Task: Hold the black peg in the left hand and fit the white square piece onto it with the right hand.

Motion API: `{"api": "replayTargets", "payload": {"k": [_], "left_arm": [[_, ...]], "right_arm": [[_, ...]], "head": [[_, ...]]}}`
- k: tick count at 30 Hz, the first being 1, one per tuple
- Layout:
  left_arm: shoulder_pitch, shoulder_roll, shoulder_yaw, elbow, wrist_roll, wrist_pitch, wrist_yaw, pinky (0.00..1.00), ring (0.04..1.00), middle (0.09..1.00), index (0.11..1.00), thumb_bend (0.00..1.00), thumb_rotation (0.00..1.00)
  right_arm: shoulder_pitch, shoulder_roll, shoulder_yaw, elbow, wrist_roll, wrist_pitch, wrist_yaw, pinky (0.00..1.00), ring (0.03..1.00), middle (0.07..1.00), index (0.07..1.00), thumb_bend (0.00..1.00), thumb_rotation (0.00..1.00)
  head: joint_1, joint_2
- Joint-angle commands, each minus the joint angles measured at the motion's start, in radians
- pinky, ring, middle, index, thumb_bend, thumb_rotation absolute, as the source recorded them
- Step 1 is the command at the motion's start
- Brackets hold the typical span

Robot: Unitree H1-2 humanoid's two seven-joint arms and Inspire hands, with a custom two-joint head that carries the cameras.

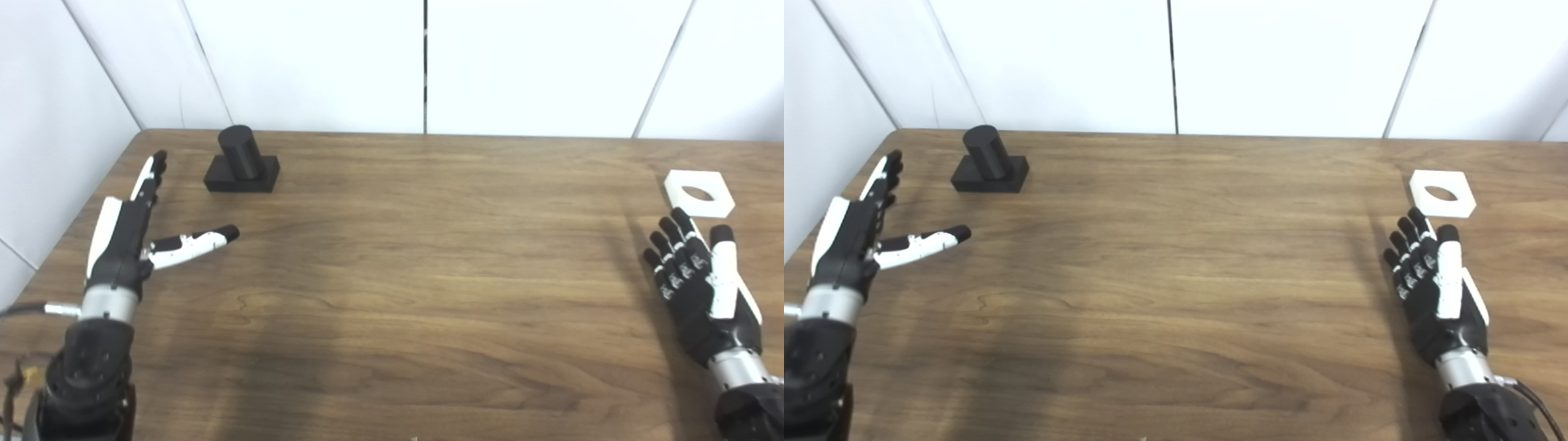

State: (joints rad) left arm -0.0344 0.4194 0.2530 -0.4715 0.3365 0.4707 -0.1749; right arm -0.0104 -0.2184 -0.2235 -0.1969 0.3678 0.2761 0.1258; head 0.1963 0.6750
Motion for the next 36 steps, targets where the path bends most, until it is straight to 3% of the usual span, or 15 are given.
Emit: {"api": "replayTargets", "payload": {"k": [1, 3, 4, 7, 12, 19, 28, 36], "left_arm": [[-0.056, 0.014, 0.027, -0.007, 0.118, -0.001, -0.064, 0.89, 0.985, 1.0, 1.0, 0.98, 0.17], [-0.084, 0.002, 0.041, 0.017, 0.201, -0.001, -0.128, 0.78, 0.925, 0.995, 1.0, 0.96, 0.19], [-0.096, 0.008, 0.036, 0.034, 0.243, -0.001, -0.152, 0.77, 0.926, 0.993, 0.993, 0.96, 0.2], [-0.131, 0.022, 0.015, 0.079, 0.355, -0.001, -0.212, 0.82, 0.972, 0.989, 0.973, 0.95, 0.23], [-0.199, 0.041, -0.007, 0.174, 0.434, -0.001, -0.252, 0.88, 0.998, 0.984, 0.949, 0.96, 0.24], [-0.275, 0.115, -0.079, 0.326, 0.433, -0.019, -0.196, 0.99, 1.0, 0.969, 0.922, 0.96, 0.31], [-0.389, 0.198, -0.156, 0.537, 0.391, -0.058, -0.106, 1.0, 1.0, 0.968, 0.914, 0.97, 0.35], [-0.414, 0.223, -0.187, 0.509, 0.371, -0.029, -0.086, 1.0, 1.0, 0.972, 0.936, 0.97, 0.34]], "right_arm": [[-0.031, -0.023, 0.001, -0.008, 0.002, -0.046, 0.027, 1.0, 1.0, 1.0, 1.0, 0.57, 1.0], [-0.033, -0.031, 0.002, 0.003, -0.002, -0.057, 0.036, 1.0, 0.999, 1.0, 1.0, 0.57, 1.0], [-0.035, -0.035, 0.002, 0.008, -0.004, -0.061, 0.039, 1.0, 0.999, 0.999, 1.0, 0.58, 1.0], [-0.036, -0.042, 0.002, 0.007, -0.007, -0.059, 0.042, 1.0, 1.0, 1.0, 1.0, 0.59, 1.0], [-0.034, -0.046, -0.002, -0.006, -0.002, -0.042, 0.04, 1.0, 0.998, 0.998, 1.0, 0.59, 1.0], [-0.025, -0.051, 0.001, -0.021, 0.004, -0.033, 0.044, 1.0, 0.997, 0.996, 0.997, 0.6, 1.0], [-0.022, -0.054, 0.013, -0.025, 0.011, -0.019, 0.051, 1.0, 0.996, 0.993, 1.0, 0.58, 1.0], [-0.021, -0.056, 0.024, -0.012, 0.007, -0.026, 0.059, 1.0, 0.991, 0.988, 0.999, 0.58, 1.0]], "head": [[0.002, -0.001], [0.001, -0.001], [0.001, -0.001], [-0.004, 0.0], [-0.009, 0.001], [-0.009, 0.0], [-0.007, -0.005], [-0.006, -0.011]]}}
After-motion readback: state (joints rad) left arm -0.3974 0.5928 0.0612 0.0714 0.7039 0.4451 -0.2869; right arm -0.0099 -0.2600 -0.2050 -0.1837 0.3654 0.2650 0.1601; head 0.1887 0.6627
